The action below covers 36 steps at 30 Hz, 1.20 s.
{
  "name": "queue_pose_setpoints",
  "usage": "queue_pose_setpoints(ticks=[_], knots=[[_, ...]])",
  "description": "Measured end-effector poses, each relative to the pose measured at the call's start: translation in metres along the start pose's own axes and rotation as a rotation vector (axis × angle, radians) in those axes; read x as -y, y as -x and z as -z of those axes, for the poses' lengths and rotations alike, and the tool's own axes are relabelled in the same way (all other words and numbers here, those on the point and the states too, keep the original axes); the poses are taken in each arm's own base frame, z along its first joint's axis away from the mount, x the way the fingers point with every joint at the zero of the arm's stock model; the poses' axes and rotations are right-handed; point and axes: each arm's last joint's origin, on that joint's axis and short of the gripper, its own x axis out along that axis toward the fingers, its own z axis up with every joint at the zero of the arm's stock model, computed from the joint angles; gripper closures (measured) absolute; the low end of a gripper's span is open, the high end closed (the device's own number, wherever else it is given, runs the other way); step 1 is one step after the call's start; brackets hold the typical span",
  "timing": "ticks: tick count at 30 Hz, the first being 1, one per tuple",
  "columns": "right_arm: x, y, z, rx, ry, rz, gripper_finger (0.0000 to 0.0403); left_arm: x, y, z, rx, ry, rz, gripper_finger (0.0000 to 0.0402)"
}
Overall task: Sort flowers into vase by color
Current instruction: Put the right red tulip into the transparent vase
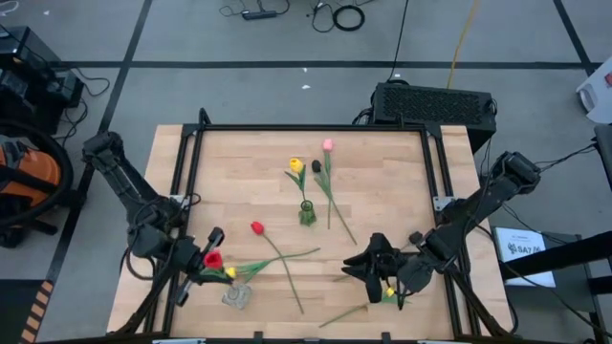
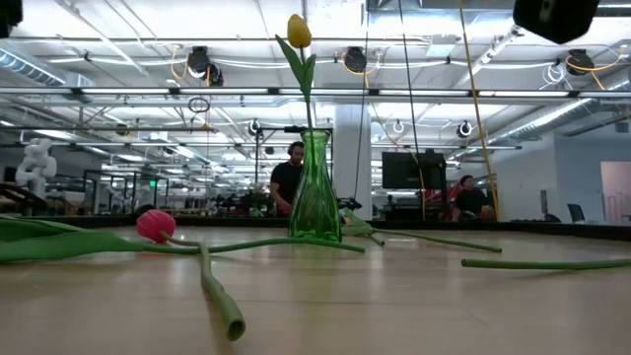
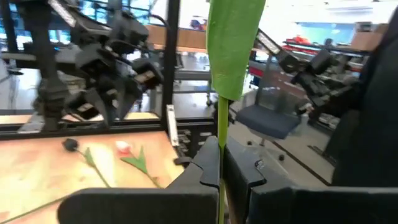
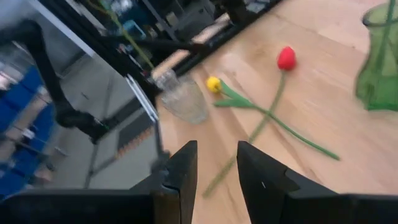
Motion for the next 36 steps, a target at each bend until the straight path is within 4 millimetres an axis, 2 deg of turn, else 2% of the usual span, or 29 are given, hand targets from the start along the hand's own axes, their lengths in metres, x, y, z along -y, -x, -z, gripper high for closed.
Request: queue_pose_setpoints(ticks=[9,13,19,27,32,36], knots=[[-0.012,0.002,-0.014,0.202,-0.02,-0.037,0.0298,0.011,0.008,0.018,-0.049,-0.079,0.024,0.0398],[-0.017,0.003,-0.02,0.277,-0.043,-0.052,0.0298,0.009,0.012,0.034,-0.029,-0.093,0.027,0.0398],[-0.02,0.004,-0.023,0.299,-0.074,-0.079,0.0298,0.004,0.022,0.059,0.026,-0.059,0.051,0.0398],[-0.018,0.004,-0.025,0.354,-0.092,-0.028,0.0298,-0.005,0.031,0.086,-0.007,-0.08,0.05,0.0398],[-0.016,0.002,-0.028,0.378,-0.119,-0.01,0.0298,-0.008,0.034,0.096,-0.039,-0.093,0.047,0.0371],[-0.014,0.0,-0.031,0.39,-0.13,-0.002,0.0298,-0.008,0.034,0.097,-0.043,-0.096,0.046,0.035]])
